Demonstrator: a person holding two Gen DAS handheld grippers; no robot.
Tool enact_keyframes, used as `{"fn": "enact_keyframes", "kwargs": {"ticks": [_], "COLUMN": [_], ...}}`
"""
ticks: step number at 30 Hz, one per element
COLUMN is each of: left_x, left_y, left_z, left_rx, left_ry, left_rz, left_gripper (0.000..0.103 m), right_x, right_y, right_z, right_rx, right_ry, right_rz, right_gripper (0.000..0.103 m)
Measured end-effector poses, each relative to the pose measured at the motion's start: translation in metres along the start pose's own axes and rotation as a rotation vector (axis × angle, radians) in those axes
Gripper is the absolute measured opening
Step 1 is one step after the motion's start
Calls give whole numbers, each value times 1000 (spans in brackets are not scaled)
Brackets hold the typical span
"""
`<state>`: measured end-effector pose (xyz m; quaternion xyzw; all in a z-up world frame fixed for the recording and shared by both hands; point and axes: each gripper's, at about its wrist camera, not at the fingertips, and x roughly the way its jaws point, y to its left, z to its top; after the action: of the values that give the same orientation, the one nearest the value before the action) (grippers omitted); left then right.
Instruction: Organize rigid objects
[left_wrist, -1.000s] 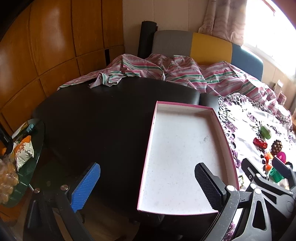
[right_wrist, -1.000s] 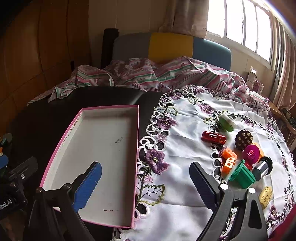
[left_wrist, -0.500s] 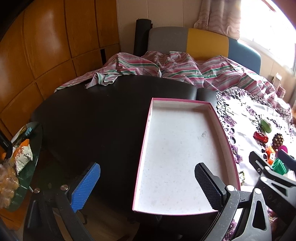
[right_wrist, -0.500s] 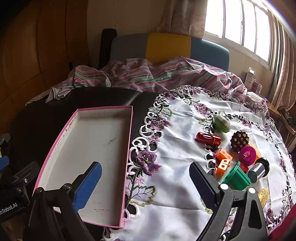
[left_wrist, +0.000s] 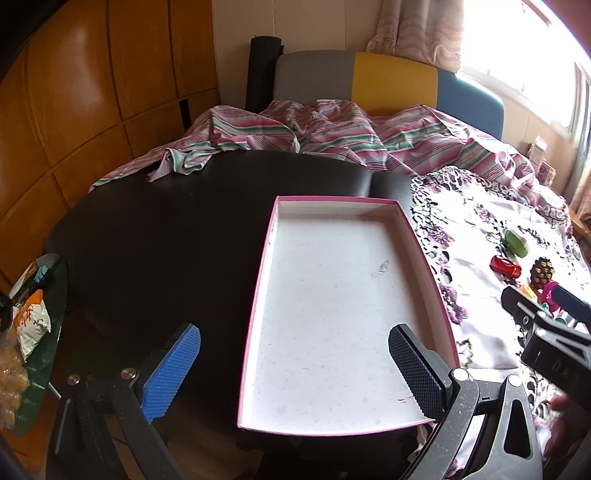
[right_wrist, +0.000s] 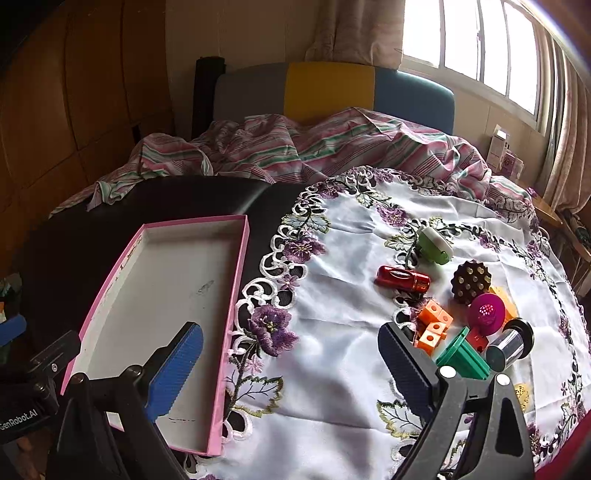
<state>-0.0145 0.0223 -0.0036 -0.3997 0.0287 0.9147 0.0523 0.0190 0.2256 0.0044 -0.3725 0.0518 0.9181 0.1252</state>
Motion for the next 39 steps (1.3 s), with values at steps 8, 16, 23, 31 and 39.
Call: {"fn": "enact_keyframes", "kwargs": {"ticks": [8,16,23,31,39], "left_x": [2,8,9,24,39], "left_y": [-15,-31,-68,-126,-216], "left_z": [4,12,27,31,17], "left_rx": [51,33,78,157,338], "left_ry": [-4,29,30,109,207], "left_rz": [-31,-190,-288,-419,-560], "left_gripper": [103,103,103,103,103], "right_x": [3,4,-4,9,10], "right_y": [-48,-114,-205,-286,-310], "right_z": [8,15,26,-7,-15], "right_rx": [82,213,350,581,714], "right_ry": [21,51,17,14,11], "right_rz": [-34,-31,-72,-85,2], "right_gripper": [97,97,98,98,98]}}
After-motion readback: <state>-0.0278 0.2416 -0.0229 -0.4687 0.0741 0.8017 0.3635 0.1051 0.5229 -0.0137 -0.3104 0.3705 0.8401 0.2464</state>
